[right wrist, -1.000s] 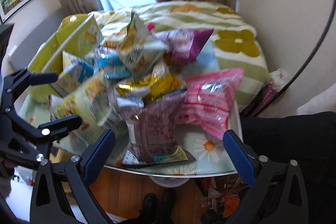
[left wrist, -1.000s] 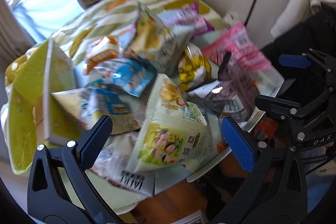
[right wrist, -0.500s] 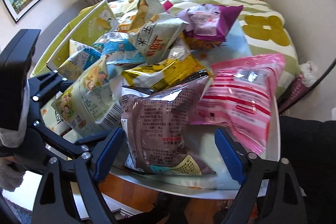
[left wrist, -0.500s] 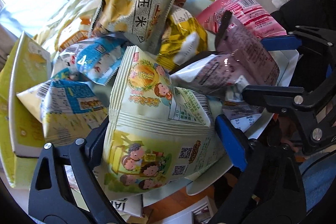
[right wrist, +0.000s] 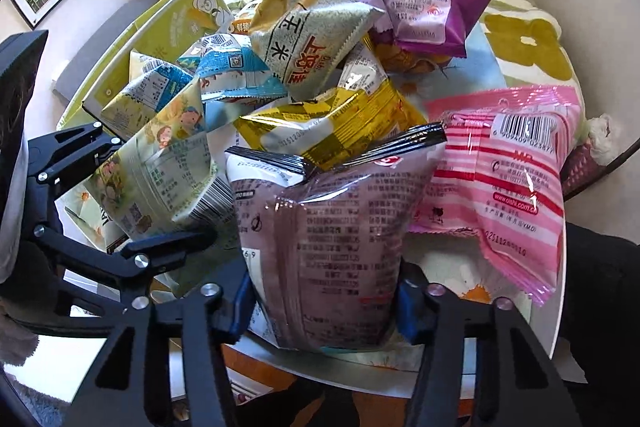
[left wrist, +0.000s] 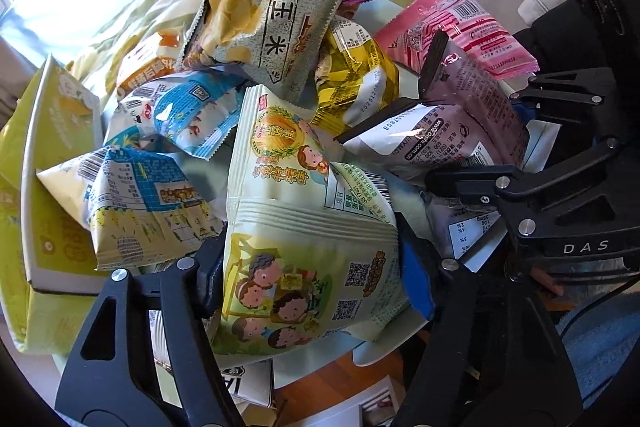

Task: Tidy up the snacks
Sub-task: 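Carry both bags into the cardboard box and open both tools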

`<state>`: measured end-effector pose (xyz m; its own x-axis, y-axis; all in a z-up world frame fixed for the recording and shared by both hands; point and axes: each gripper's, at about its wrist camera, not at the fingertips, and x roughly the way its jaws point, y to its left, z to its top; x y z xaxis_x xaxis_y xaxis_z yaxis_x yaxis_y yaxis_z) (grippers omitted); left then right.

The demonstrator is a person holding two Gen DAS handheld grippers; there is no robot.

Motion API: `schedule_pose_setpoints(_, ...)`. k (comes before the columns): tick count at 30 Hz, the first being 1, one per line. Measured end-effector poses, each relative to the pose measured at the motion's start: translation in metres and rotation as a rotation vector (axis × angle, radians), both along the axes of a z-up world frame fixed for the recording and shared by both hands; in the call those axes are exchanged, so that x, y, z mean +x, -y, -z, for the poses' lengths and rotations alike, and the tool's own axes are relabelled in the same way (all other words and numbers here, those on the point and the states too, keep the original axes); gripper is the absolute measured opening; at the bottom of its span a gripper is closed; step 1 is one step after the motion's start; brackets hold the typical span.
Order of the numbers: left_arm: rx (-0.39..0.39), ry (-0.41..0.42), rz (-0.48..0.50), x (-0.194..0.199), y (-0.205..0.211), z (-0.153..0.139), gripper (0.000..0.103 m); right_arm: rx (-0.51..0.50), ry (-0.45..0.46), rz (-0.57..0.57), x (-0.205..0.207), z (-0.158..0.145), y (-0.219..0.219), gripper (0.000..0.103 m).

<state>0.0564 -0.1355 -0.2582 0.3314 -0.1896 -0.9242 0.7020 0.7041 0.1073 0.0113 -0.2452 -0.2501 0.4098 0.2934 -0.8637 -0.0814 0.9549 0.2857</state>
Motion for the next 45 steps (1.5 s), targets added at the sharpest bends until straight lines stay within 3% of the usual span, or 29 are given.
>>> schedule_pose_setpoints(12,-0.045,0.064,-0.031,-0.014,-0.006,-0.041,0.065,-0.023,0.081,0.026,-0.003,-0.051,0.007,0.048)
schedule_pose_setpoints(22,-0.174,0.169,-0.162,-0.009,-0.036,-0.120,0.065,-0.055,0.196,-0.040,0.020,-0.127,-0.001,0.048)
schedule_pose_setpoints(27,-0.241,0.220,-0.254,0.007,-0.077,-0.156,0.065,-0.048,0.270,-0.089,0.043,-0.168,-0.030,0.048)
schedule_pose_setpoints(33,-0.270,0.284,-0.344,0.036,-0.140,-0.185,0.065,-0.051,0.321,-0.136,0.080,-0.194,-0.079,0.048)
schedule_pose_setpoints(37,-0.276,0.296,-0.387,0.065,-0.184,-0.193,0.065,-0.007,0.310,-0.125,0.113,-0.204,-0.115,0.048)
schedule_pose_setpoints(41,-0.274,0.290,-0.422,0.105,-0.228,-0.197,0.065,-0.066,0.327,-0.131,0.144,-0.214,-0.158,0.048)
schedule_pose_setpoints(45,-0.261,0.262,-0.455,0.143,-0.267,-0.192,0.065,-0.058,0.309,-0.114,0.178,-0.214,-0.199,0.048)
